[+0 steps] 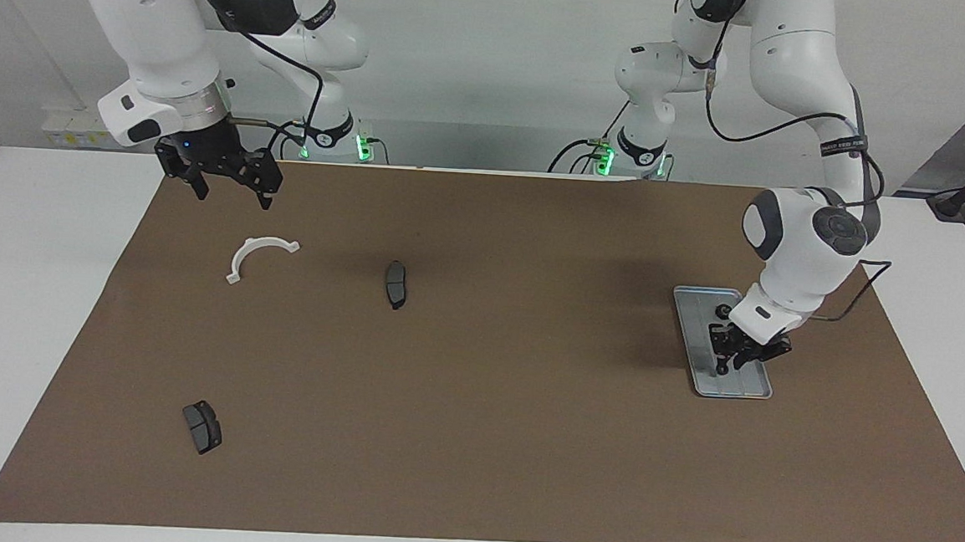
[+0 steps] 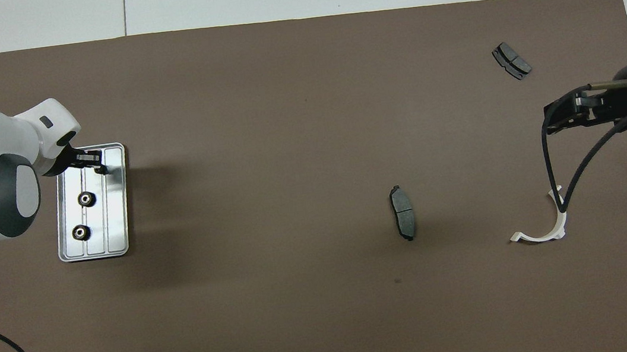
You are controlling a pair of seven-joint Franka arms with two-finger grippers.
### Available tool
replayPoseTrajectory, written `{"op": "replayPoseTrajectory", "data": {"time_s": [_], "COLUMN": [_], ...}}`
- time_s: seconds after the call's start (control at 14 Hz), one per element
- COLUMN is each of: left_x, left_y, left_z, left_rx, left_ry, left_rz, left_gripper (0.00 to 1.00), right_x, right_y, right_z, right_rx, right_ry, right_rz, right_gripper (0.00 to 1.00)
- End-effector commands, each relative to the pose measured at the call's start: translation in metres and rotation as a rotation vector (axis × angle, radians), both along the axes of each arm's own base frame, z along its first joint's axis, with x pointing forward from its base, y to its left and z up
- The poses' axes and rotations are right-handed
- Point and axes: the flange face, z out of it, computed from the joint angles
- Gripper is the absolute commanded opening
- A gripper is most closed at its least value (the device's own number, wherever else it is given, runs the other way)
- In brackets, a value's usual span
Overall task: Pick bearing gear from pile to tray
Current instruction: 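Carry the third black part onto the tray and open the left gripper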
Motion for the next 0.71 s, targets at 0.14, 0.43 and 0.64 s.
{"op": "replayPoseTrajectory", "data": {"time_s": [0.14, 0.43, 0.64], "left_x": [-0.011, -0.033, -0.061], "left_y": [-0.002, -0.009, -0.009], "left_z": [0.049, 0.129, 0.188], "left_rx": [-0.001, 0.008, -0.037], "left_ry": [0.012, 0.031, 0.036], "left_rz": [-0.009, 0.013, 0.069], "left_gripper": [1.0, 1.0, 1.0], "right_x": [-0.002, -0.002, -0.002], "right_y": [-0.004, -0.003, -0.004], "right_z": [-0.001, -0.001, -0.001], "right_rx": [0.029, 0.029, 0.029], "right_ry": [0.006, 0.006, 0.006], "right_rz": [0.017, 0.019, 0.017], "right_gripper": [1.0, 1.0, 1.0]}}
